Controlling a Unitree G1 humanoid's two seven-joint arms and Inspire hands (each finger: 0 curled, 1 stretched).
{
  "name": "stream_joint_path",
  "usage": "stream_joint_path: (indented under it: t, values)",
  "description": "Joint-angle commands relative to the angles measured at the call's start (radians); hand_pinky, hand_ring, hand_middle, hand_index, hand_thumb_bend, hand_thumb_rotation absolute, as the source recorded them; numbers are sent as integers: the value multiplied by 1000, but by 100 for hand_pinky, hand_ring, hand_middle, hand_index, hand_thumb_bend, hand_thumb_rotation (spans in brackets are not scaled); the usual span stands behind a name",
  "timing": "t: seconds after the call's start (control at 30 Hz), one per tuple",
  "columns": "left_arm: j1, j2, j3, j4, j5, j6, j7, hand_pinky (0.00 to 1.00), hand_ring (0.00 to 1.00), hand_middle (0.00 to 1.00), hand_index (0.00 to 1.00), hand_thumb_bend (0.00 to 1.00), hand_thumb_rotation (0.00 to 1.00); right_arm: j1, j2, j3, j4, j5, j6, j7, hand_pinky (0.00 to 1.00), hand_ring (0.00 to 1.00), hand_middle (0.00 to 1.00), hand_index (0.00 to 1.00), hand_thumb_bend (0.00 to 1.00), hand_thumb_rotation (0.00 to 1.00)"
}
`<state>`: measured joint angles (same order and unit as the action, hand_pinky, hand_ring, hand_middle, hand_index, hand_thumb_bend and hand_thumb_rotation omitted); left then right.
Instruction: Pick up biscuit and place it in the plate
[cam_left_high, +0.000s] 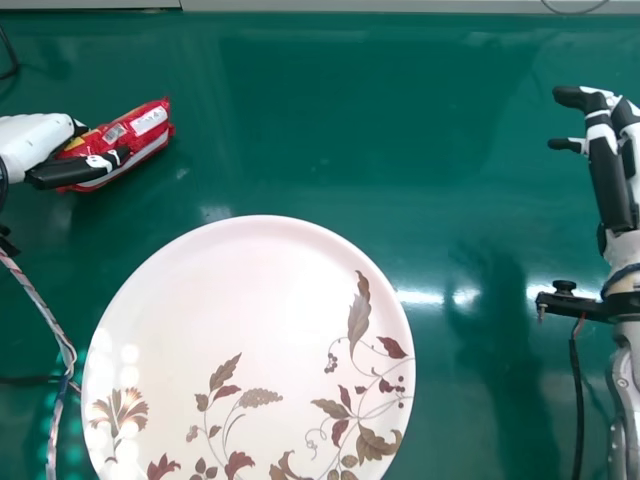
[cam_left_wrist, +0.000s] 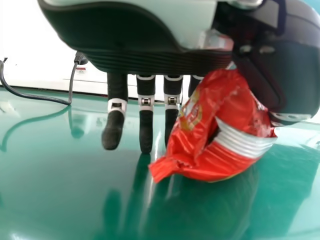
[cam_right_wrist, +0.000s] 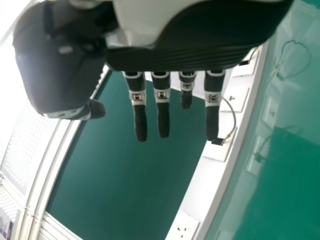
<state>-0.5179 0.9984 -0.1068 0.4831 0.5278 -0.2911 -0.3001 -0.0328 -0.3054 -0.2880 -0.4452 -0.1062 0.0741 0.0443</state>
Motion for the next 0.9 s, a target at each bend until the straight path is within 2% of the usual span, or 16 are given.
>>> stream_joint_path:
  t: [0.0, 0.1, 0.17, 0.27, 0.37, 0.43, 0.5, 0.57, 0.6, 0.67, 0.77, 0.87]
  values:
    - [110, -29, -78, 38, 31, -40, -34, 22, 41, 46, 50, 49, 0, 6, 15, -5, 3, 6, -3, -14, 61, 76, 78, 73, 46, 65]
    - [105, -20, -89, 58, 54, -81, 3, 33, 42, 48, 51, 49, 0, 6, 19, -3, -5, 1, 9, -22, 61, 75, 78, 73, 45, 65]
    - [102, -18, -91, 67, 55, -96, 13, 33, 40, 48, 50, 50, 0, 5, 19, -4, -2, 5, 5, -23, 61, 76, 78, 73, 43, 65]
    - [102, -14, -89, 79, 53, -119, 36, 36, 42, 47, 50, 50, 0, 6, 21, -5, -6, 2, 6, -25, 60, 75, 78, 73, 43, 65]
    - [104, -1, -92, 72, 65, -153, 77, 32, 39, 47, 50, 50, 0, 8, 20, -7, -5, 2, 2, -23, 60, 75, 78, 73, 42, 64]
    - [109, 5, -77, 50, 44, -161, 84, 28, 34, 46, 50, 50, 0, 11, 19, -8, -7, -1, 3, -22, 60, 75, 78, 73, 42, 64]
    - [134, 11, -30, -9, -24, -143, 65, 12, 17, 47, 48, 50, 0, 14, 16, -9, -7, 0, 0, -19, 60, 75, 78, 73, 44, 65]
    - [174, 18, 32, -81, -96, -136, 65, 7, 10, 47, 47, 51, 0, 15, 16, -10, -7, 3, 0, -17, 61, 75, 78, 73, 43, 64]
    - [197, 19, 65, -117, -128, -140, 75, 6, 27, 48, 47, 50, 0, 14, 17, -10, -8, 4, 3, -16, 61, 75, 78, 73, 43, 64]
    - [248, 17, 137, -195, -190, -149, 88, 5, 41, 48, 48, 49, 0, 12, 15, -10, -7, 6, 6, -13, 61, 75, 78, 73, 42, 63]
    - [314, -2, 229, -301, -253, -164, 103, 6, 43, 48, 48, 49, 0, 7, 14, -9, -2, 8, 8, -11, 62, 76, 78, 73, 42, 61]
    - [375, -38, 311, -421, -272, -148, 119, 6, 43, 48, 49, 49, 0, 2, 7, -7, 8, 2, 0, -8, 61, 75, 77, 72, 41, 61]
